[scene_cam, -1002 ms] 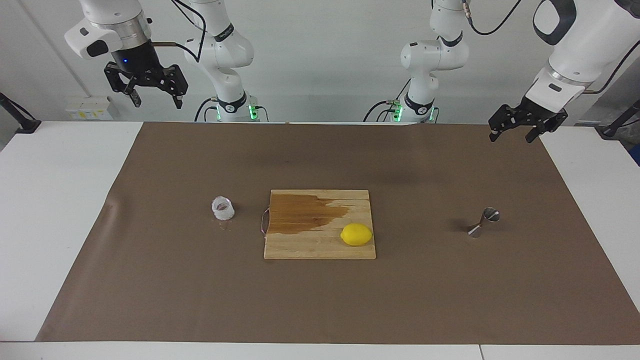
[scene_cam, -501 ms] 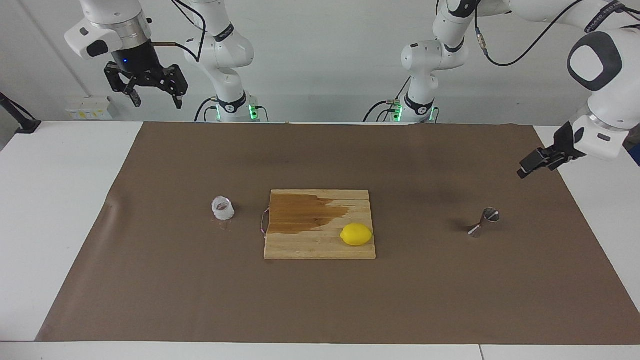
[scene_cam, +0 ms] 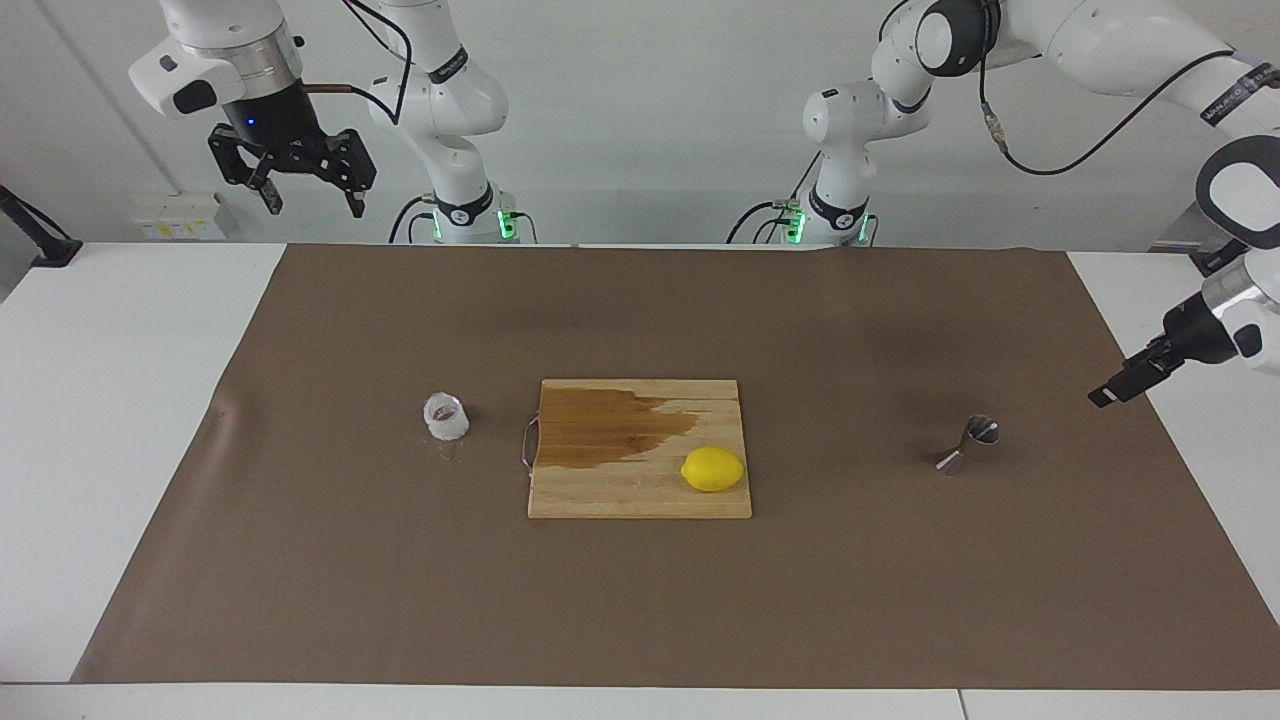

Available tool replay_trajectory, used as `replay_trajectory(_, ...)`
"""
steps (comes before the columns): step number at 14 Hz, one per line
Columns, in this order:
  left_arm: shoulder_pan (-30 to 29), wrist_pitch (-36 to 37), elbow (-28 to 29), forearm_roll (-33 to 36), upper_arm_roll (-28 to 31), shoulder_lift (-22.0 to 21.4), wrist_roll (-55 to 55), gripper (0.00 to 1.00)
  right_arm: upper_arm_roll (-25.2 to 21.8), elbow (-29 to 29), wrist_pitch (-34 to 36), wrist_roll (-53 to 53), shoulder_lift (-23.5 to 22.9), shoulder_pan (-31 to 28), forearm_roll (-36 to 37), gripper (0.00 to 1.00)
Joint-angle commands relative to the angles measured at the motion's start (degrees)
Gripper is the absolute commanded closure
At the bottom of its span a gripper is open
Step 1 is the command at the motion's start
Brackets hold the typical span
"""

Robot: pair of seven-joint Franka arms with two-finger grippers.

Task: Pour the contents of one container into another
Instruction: 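Open the left gripper and move it toward the small metal cup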

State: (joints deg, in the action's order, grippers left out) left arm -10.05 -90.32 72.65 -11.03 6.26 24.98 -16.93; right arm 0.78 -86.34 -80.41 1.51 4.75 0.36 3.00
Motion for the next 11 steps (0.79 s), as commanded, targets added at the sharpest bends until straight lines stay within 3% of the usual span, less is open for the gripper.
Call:
replay_trajectory(1, -3.1, -0.2, -3.7, -3.6, 0.2, 5.2, -1.7, 0.00, 0.0, 0.2, 1.0, -1.6, 0.2, -0.4, 0.5, 0.00)
replay_trajectory(5, -4.7, -4.2, -2.3, -8.9, 0.5, 6.8, -7.9, 0.00, 0.0, 0.2, 1.0, -1.6, 0.2, -0.4, 0.5, 0.00)
replay_trajectory(11, -4.9, -10.4, 8.6, -13.1, 0.8, 3.7, -20.3, 0.00, 0.0, 0.2, 1.0, -1.6, 0.2, -0.4, 0.5, 0.00)
